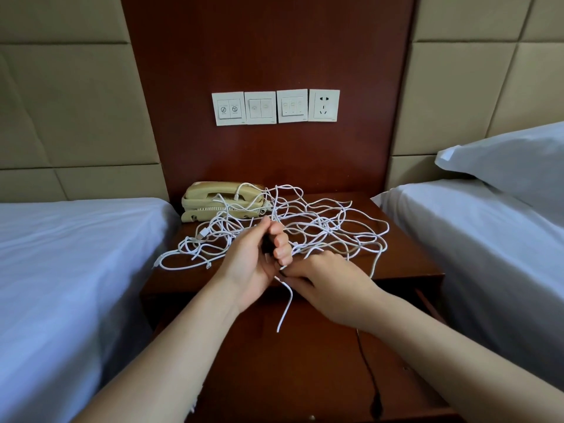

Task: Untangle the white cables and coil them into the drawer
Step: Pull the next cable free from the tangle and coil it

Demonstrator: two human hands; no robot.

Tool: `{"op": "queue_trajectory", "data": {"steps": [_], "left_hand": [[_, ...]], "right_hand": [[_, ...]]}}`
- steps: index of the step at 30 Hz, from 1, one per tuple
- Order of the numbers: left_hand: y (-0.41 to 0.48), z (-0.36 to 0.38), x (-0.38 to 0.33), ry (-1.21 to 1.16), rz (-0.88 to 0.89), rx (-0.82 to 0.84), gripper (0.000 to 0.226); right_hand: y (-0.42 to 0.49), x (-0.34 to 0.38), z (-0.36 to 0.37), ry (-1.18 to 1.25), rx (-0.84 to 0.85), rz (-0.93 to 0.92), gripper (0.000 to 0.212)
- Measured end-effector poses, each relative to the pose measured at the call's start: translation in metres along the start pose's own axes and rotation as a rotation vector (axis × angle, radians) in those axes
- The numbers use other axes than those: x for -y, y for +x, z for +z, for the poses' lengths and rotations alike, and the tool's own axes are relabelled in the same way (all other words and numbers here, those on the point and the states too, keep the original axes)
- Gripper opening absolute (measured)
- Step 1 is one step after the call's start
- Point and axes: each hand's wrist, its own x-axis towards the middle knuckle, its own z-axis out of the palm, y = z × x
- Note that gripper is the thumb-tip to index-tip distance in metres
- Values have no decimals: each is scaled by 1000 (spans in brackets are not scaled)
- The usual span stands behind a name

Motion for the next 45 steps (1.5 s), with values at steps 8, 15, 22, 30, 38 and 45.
{"op": "queue_trajectory", "data": {"steps": [8,15,22,30,38,45], "left_hand": [[3,-3,3,248,110,-61,35],[-6,12,20,414,18,96,59],[-13,21,21,428,-170,222,69],[-17,22,20,312,-199,318,47],[-14,10,14,181,-192,228,50],[-14,5,3,141,-202,243,42]], "right_hand": [[-1,15,-31,182,-73,-84,22],[3,4,-36,269,-303,-25,12],[7,-16,-37,433,-331,93,22],[12,-45,-23,549,-285,99,29],[6,-36,-4,581,-109,91,31],[-2,-11,-15,713,61,51,31]]}}
